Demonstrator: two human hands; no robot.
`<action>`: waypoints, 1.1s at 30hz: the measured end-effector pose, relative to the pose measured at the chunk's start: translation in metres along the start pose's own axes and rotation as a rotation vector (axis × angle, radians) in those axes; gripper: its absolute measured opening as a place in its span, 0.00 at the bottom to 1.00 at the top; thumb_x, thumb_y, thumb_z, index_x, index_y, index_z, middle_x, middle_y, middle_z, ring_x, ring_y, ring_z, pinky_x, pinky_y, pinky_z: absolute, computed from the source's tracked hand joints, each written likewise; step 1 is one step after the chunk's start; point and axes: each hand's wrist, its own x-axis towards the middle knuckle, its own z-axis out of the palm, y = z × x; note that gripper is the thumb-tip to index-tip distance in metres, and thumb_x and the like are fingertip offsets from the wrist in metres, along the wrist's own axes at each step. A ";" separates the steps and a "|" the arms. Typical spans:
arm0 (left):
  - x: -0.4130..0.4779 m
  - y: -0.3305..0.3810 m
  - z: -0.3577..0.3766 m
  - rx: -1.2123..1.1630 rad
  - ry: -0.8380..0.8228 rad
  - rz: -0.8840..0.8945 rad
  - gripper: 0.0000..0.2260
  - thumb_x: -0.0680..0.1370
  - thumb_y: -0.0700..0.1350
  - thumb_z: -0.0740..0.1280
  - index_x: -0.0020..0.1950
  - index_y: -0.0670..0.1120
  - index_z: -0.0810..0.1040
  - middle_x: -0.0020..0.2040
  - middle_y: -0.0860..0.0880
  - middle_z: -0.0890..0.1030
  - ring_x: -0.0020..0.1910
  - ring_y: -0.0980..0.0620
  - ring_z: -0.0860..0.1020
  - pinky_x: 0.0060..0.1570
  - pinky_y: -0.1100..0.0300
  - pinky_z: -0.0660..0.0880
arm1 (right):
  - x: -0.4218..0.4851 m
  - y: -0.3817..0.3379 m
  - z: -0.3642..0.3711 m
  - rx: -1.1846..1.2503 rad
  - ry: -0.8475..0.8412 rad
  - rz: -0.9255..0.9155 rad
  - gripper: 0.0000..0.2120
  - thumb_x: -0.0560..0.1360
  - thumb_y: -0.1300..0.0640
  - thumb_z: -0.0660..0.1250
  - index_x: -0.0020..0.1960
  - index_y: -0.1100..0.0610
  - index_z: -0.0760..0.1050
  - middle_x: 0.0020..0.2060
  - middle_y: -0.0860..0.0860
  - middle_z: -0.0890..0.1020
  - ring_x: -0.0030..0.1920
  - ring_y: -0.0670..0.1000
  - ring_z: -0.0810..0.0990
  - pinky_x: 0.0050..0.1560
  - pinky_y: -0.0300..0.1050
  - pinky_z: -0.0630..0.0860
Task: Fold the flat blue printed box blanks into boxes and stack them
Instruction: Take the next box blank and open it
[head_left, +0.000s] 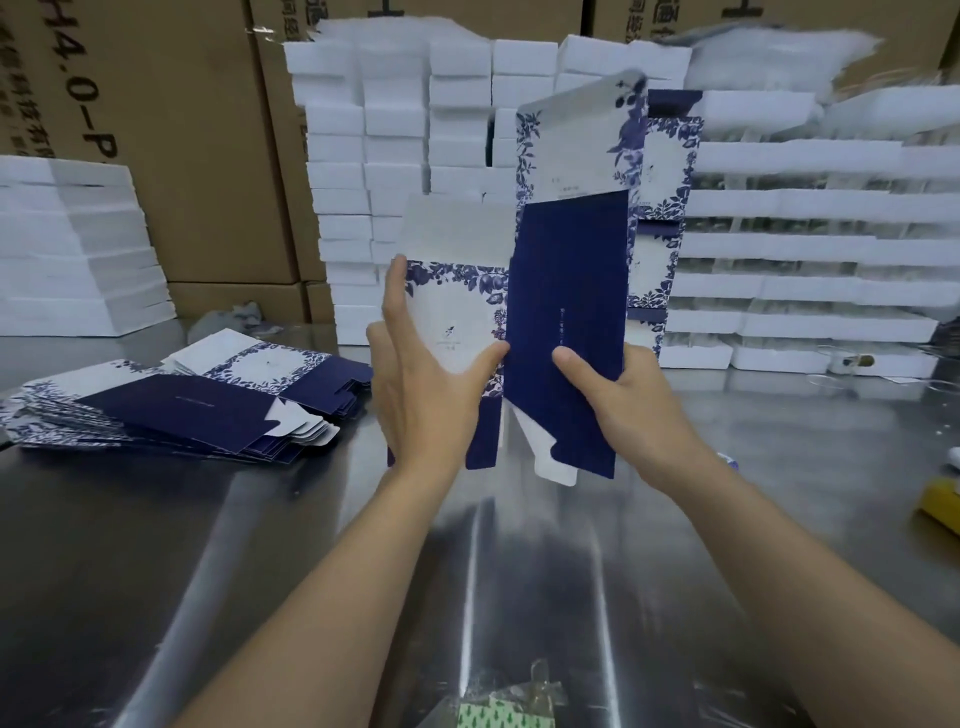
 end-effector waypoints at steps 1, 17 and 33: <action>-0.002 -0.001 0.002 0.005 -0.006 0.024 0.53 0.69 0.56 0.82 0.82 0.68 0.50 0.66 0.64 0.67 0.66 0.58 0.70 0.55 0.56 0.70 | -0.001 -0.001 0.003 -0.067 0.046 -0.038 0.09 0.82 0.46 0.70 0.50 0.51 0.84 0.44 0.51 0.88 0.45 0.58 0.87 0.46 0.66 0.85; 0.030 -0.014 -0.028 -0.847 -0.767 -0.640 0.08 0.74 0.50 0.81 0.52 0.53 0.90 0.56 0.45 0.88 0.50 0.47 0.88 0.45 0.50 0.85 | 0.007 0.000 -0.045 0.566 -0.373 0.267 0.19 0.72 0.48 0.80 0.61 0.50 0.86 0.62 0.52 0.86 0.58 0.53 0.87 0.53 0.48 0.84; 0.039 -0.040 -0.018 -0.642 -0.583 -0.668 0.18 0.86 0.57 0.63 0.63 0.47 0.85 0.57 0.47 0.88 0.56 0.45 0.88 0.43 0.52 0.85 | 0.018 0.014 -0.039 0.272 -0.062 0.306 0.17 0.83 0.41 0.67 0.57 0.54 0.85 0.53 0.55 0.89 0.47 0.57 0.90 0.37 0.57 0.84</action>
